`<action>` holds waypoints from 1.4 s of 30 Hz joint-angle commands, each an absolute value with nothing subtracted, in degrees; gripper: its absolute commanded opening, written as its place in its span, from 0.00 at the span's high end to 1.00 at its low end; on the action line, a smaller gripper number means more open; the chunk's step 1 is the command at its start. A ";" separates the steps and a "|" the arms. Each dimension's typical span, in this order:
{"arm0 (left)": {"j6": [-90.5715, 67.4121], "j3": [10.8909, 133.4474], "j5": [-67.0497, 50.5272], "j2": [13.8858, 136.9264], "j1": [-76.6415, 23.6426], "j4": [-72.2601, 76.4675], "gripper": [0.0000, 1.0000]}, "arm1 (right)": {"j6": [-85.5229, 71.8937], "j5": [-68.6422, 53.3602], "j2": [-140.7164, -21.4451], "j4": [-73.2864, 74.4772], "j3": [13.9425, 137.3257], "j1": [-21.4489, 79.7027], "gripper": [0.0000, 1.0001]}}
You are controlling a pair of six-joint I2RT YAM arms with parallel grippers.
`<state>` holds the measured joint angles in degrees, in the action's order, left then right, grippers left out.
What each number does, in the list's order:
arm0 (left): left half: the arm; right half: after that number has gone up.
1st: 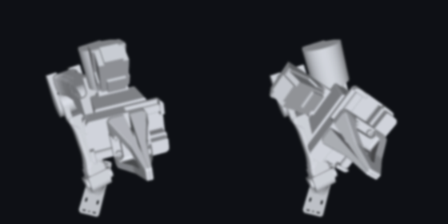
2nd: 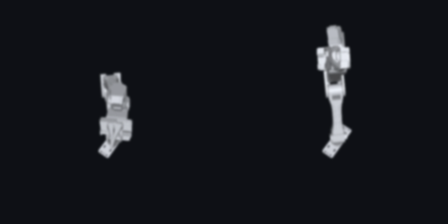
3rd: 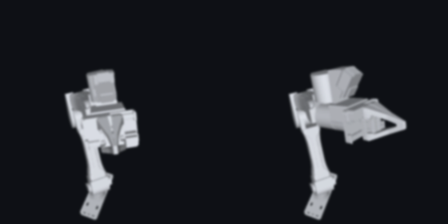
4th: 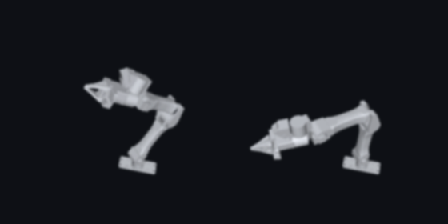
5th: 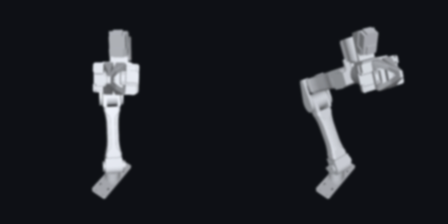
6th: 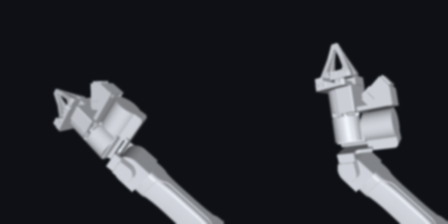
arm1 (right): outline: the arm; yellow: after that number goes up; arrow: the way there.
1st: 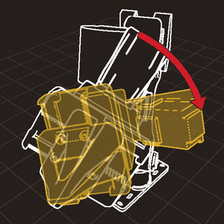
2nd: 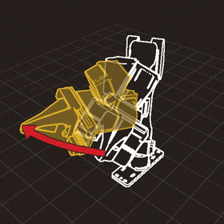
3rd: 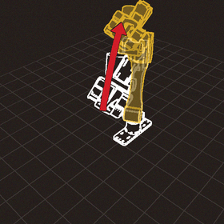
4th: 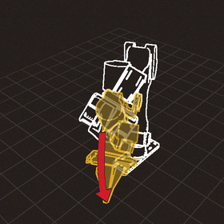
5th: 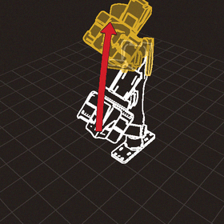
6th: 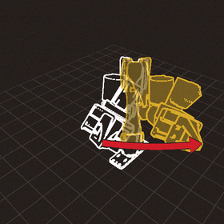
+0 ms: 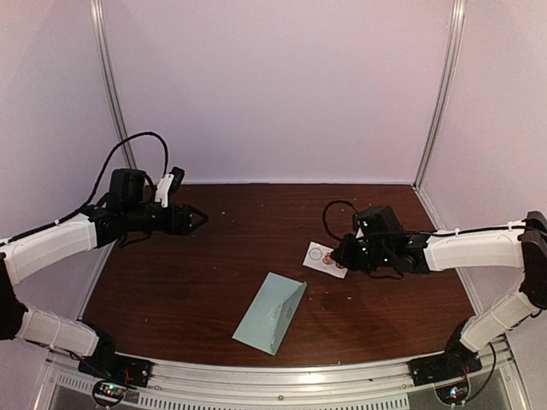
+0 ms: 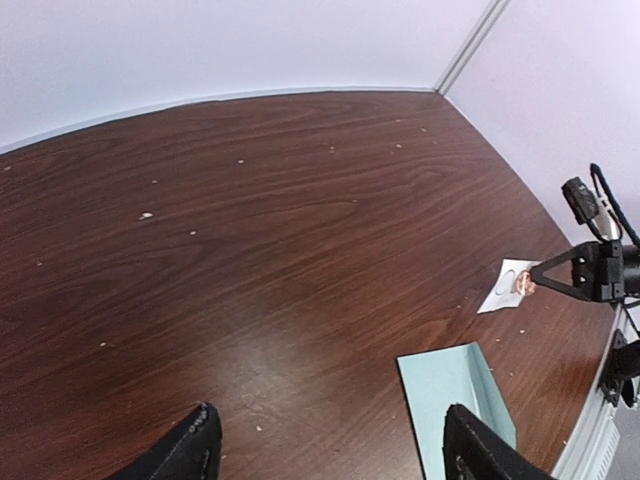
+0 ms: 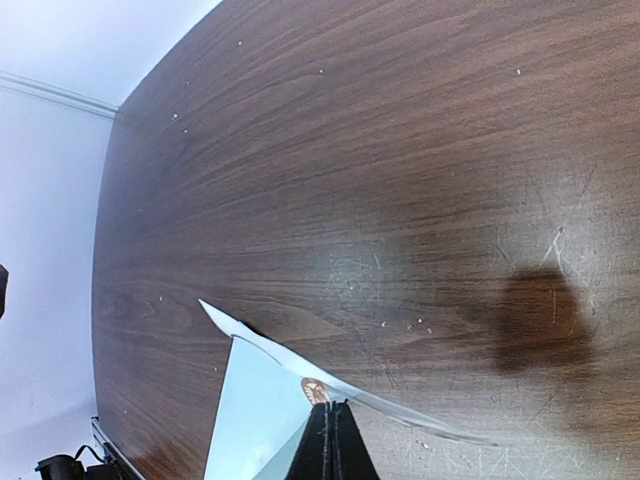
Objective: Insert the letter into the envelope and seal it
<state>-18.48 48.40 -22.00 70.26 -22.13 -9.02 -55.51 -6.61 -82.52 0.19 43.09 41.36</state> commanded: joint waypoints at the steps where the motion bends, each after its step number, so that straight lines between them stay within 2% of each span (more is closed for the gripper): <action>1: -20.24 48.79 -29.13 73.11 -25.17 -2.37 0.23 | -52.36 -7.42 -80.25 -2.24 41.86 41.04 1.00; 8: -27.94 48.84 -30.18 80.19 -35.61 12.67 0.23 | -50.75 -9.36 -80.01 -5.59 39.78 41.00 1.00; 13: -32.96 51.40 -32.05 91.13 -41.48 23.09 0.23 | -50.37 -11.33 -80.74 -8.70 37.75 41.02 1.00; 22: -34.17 60.86 -34.45 106.26 -46.69 27.56 0.27 | -49.35 -14.55 -81.13 -11.95 36.40 41.04 1.00; 31: -36.01 65.02 -35.52 113.85 -47.11 29.34 0.43 | -48.69 -16.29 -81.10 -13.22 35.97 41.05 1.00; 36: -37.14 65.61 -36.28 115.10 -47.41 30.74 0.61 | -48.56 -16.43 -81.11 -13.36 36.01 40.98 1.00; 42: -38.34 65.57 -36.71 115.89 -47.55 31.83 0.74 | -48.47 -16.49 -81.12 -13.30 35.87 41.06 1.00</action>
